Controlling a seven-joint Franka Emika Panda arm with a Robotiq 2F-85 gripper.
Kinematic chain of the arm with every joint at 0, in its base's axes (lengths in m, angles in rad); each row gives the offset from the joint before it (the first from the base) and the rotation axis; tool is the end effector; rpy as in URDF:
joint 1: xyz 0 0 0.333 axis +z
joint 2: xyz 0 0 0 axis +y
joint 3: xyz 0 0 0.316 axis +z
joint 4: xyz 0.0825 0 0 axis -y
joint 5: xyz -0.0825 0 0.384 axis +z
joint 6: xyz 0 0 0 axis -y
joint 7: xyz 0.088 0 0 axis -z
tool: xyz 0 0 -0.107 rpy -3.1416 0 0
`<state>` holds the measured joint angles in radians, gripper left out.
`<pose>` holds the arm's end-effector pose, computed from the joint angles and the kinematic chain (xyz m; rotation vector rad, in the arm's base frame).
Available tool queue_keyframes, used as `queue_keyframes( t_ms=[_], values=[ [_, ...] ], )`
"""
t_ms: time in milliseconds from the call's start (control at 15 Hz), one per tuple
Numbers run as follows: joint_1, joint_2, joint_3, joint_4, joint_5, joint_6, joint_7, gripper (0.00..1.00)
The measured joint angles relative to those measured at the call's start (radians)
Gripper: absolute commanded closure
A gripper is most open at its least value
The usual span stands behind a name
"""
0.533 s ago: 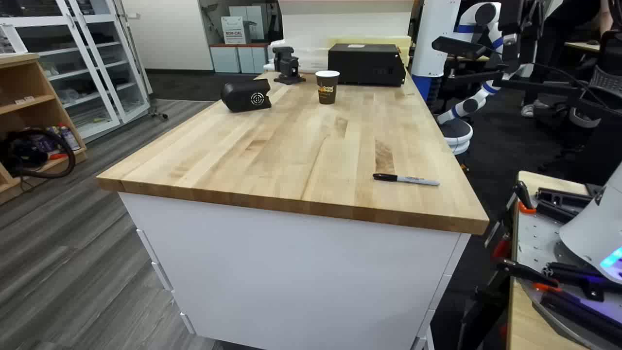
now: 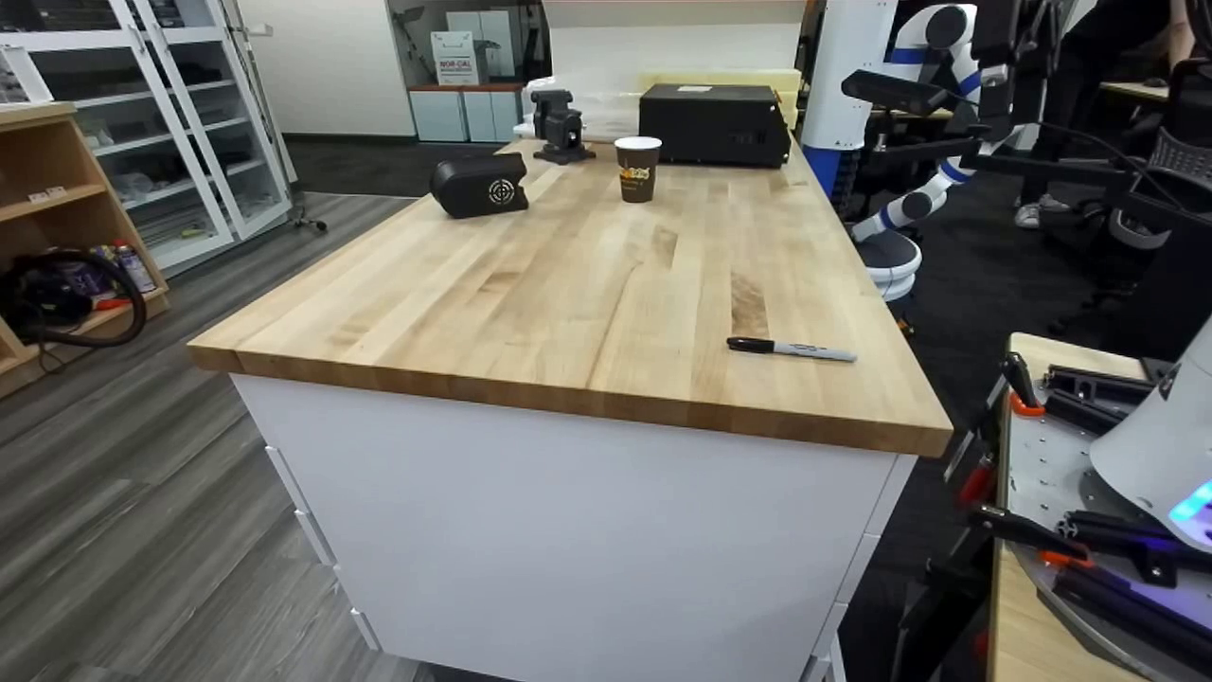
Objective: Put the marker in the cup
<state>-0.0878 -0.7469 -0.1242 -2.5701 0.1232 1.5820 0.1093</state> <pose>0.2943 -0.0526 0.4802 -2.8750 0.4267 0.3491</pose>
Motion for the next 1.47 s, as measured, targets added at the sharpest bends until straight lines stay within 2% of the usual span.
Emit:
queue_keyframes(
  t_ms=[333, 533, 733, 1000, 1200, 1467],
  values=[
    [0.000, 0.000, 0.001, 0.000, 0.000, 0.000, -0.001, 0.00],
    [0.002, 0.023, 0.027, 0.014, -0.007, 0.001, -0.034, 0.00],
    [0.025, 0.102, 0.073, 0.073, -0.051, 0.003, -0.112, 0.00],
    [0.064, 0.216, 0.108, 0.179, -0.163, 0.022, -0.223, 0.00],
    [0.075, 0.273, 0.100, 0.229, -0.228, 0.124, -0.336, 0.00],
    [0.079, 0.320, 0.062, 0.246, -0.212, 0.291, -0.469, 0.00]
  ],
)
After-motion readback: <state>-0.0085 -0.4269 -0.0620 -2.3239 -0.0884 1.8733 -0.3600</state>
